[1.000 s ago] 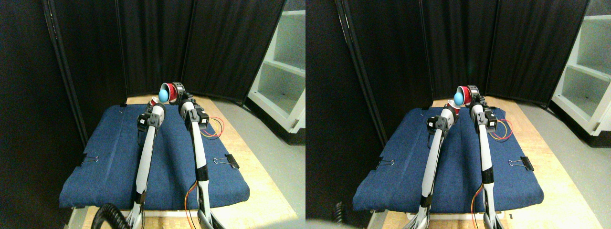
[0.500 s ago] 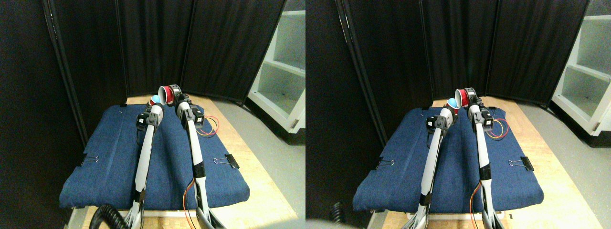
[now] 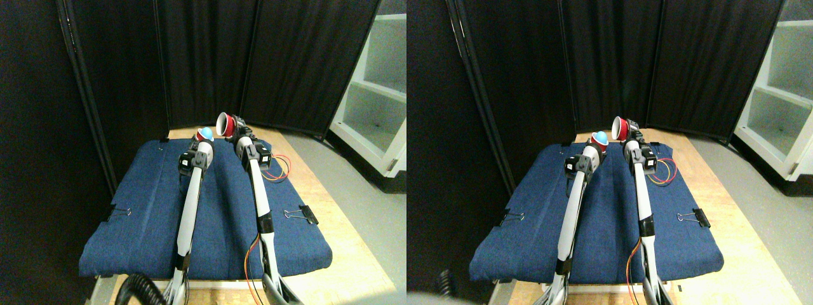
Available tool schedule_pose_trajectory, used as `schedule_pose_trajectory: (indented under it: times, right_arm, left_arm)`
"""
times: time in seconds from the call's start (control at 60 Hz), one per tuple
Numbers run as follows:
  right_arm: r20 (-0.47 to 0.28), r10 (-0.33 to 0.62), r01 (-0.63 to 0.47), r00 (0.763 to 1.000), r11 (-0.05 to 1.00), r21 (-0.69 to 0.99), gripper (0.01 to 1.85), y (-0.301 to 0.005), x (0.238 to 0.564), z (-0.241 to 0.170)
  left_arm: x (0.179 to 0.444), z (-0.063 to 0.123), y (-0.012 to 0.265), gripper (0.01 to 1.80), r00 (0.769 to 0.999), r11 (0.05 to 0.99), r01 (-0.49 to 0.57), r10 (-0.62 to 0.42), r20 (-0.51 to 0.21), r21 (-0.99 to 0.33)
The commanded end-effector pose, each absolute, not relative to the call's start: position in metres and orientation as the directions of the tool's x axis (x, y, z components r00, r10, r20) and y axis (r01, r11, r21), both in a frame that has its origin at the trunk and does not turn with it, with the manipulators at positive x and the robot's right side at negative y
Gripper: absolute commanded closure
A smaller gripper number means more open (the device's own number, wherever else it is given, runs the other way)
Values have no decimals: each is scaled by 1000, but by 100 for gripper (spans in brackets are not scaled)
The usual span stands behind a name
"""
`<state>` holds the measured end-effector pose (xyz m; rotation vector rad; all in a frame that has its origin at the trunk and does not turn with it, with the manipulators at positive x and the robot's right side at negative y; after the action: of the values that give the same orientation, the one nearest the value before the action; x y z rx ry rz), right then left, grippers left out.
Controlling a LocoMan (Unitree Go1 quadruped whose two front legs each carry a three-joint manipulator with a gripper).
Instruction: Pour (bimanual)
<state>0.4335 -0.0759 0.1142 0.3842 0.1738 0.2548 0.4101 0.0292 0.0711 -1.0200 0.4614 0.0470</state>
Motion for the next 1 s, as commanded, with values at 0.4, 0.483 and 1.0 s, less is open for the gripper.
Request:
schedule_pose_trajectory:
  times: [0.4,0.483,1.0]
  right_arm:
    - [38,68,-69,997,549,833,153,-113,427,90]
    - [36,48,-55,998,492,869,153,-118,425,82]
    - [-4,-39,17,999,335,942,153,-136,420,49]
  left_arm:
    - [419,57,47,148,935,448,-231,-145,-325,-864]
    - [420,51,52,148,938,435,-235,-134,-321,-869]
    - [415,3,87,148,959,343,-266,1,-283,-901]
